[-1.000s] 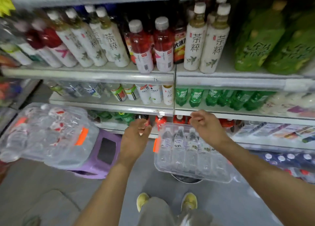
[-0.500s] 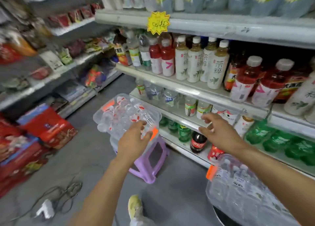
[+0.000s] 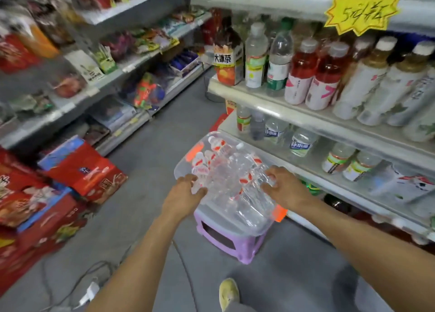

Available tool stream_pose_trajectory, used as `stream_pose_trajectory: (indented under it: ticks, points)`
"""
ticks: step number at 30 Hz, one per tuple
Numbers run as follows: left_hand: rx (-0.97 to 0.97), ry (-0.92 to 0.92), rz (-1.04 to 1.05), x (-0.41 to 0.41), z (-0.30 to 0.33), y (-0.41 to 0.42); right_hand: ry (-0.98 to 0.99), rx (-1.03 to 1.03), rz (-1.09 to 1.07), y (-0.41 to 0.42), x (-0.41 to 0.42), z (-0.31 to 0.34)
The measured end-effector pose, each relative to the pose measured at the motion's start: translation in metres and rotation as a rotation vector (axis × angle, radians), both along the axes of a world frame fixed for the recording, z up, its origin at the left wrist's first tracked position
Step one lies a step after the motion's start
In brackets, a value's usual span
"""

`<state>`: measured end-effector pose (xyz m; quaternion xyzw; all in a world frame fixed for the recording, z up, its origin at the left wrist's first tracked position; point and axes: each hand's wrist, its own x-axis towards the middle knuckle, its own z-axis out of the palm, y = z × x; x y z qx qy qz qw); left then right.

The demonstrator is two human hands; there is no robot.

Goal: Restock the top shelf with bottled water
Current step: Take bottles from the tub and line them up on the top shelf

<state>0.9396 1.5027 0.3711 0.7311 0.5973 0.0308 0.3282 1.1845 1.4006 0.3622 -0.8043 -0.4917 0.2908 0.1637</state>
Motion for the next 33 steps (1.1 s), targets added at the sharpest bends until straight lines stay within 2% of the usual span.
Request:
stream_pose_trajectory:
  ticks: [8, 11, 15, 19, 24, 27, 29, 33]
  points:
    - [-0.247, -0.054, 0.195, -0.004, -0.062, 0.080, -0.097, -0.123, 0.044, 0.111, -0.022, -0.031]
    - [-0.274, -0.059, 0.178, 0.009, -0.086, 0.091, -0.176, -0.156, 0.094, 0.147, -0.024, -0.046]
    - [-0.269, 0.052, 0.087, 0.026, -0.114, 0.097, -0.326, -0.214, 0.202, 0.177, -0.029, -0.059]
    - [-0.279, 0.043, 0.174, 0.037, -0.131, 0.113, -0.504, -0.222, 0.276, 0.199, -0.027, -0.078]
    - [-0.320, 0.130, 0.280, 0.046, -0.137, 0.115, -0.679, -0.269, 0.358, 0.219, -0.032, -0.083]
    - [-0.377, 0.058, 0.405, 0.048, -0.134, 0.112, -0.599, -0.324, 0.308, 0.221, -0.032, -0.080]
    - [-0.420, -0.042, 0.496, 0.047, -0.124, 0.108, -0.453, -0.348, 0.251, 0.215, -0.028, -0.069]
    - [-0.450, -0.224, 0.591, 0.043, -0.101, 0.093, 0.245, -0.463, -0.074, 0.194, -0.008, -0.047]
